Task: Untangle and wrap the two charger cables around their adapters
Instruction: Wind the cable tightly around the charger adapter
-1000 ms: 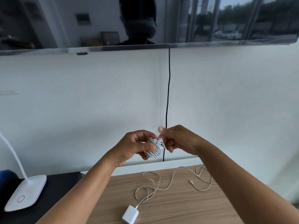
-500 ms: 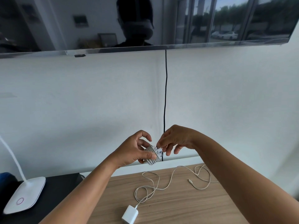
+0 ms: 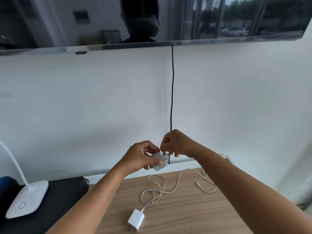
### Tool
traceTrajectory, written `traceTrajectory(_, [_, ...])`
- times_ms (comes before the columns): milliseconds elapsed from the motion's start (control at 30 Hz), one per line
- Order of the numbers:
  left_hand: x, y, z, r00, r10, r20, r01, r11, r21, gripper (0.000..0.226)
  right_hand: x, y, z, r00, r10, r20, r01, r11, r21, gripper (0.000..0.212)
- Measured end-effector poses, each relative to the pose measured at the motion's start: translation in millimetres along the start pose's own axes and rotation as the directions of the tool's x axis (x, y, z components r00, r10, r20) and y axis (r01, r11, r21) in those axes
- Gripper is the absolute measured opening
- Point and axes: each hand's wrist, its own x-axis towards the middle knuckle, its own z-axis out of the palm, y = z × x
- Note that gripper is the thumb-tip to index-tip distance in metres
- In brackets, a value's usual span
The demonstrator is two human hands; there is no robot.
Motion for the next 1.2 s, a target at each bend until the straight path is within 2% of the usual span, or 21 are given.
traceTrajectory(67, [-0.2,-2.9,1.3,1.000,-0.013,-0.004,0.013,1.000,-0.014,0.037,1.1,1.4,-5.5,1.000,0.001,0.004,-0.001,0.999,0.035,0.011])
traceTrajectory(167, [0.1,-6.4,0.5,0.999,-0.020,-0.029,0.020,1.000,0.004,0.045,0.5,6.7,-15.1,0.993,0.054,0.107,-0.057,0.998,0.022,0.022])
traceTrajectory(267, [0.3,-4.4,0.1,0.999,0.004,-0.032,0.001,0.991,0.136,0.056,0.2,12.9,-13.9,0.980,0.089,0.180,-0.089,0.996,-0.010,0.018])
traceTrajectory(467, [2.8,-5.1,5.6,0.996,0.082,-0.034,-0.067,0.945,0.320,0.057,1.3,13.3,-11.9,0.971,0.124,0.205,-0.114,0.992,-0.062,0.015])
traceTrajectory(633, [4.4,-5.8,8.7,0.993,0.105,-0.053,-0.080,0.932,0.354,0.054,3.3,13.2,0.0,0.989,0.111,0.098,-0.094,0.982,-0.161,0.015])
traceTrajectory(733, [5.6,-6.0,5.6,0.992,0.097,-0.075,-0.068,0.946,0.317,0.054,5.6,17.0,3.9,0.997,0.076,0.012,-0.074,0.987,-0.141,0.011])
traceTrajectory(900, [7.9,-8.2,2.7,0.996,0.014,-0.090,-0.003,0.993,0.121,0.050,2.9,19.2,4.6,0.998,-0.047,-0.047,0.040,0.990,-0.137,0.011])
traceTrajectory(1067, [9.3,-1.0,6.2,0.984,0.143,-0.107,-0.094,0.925,0.369,0.044,6.7,20.4,3.4,0.991,0.013,-0.132,-0.012,1.000,0.004,0.015])
traceTrajectory(1200, [17.6,0.1,1.6,0.992,0.070,-0.101,-0.040,0.962,0.271,0.039,8.2,20.1,5.6,0.986,0.051,-0.158,-0.033,0.993,0.112,0.012])
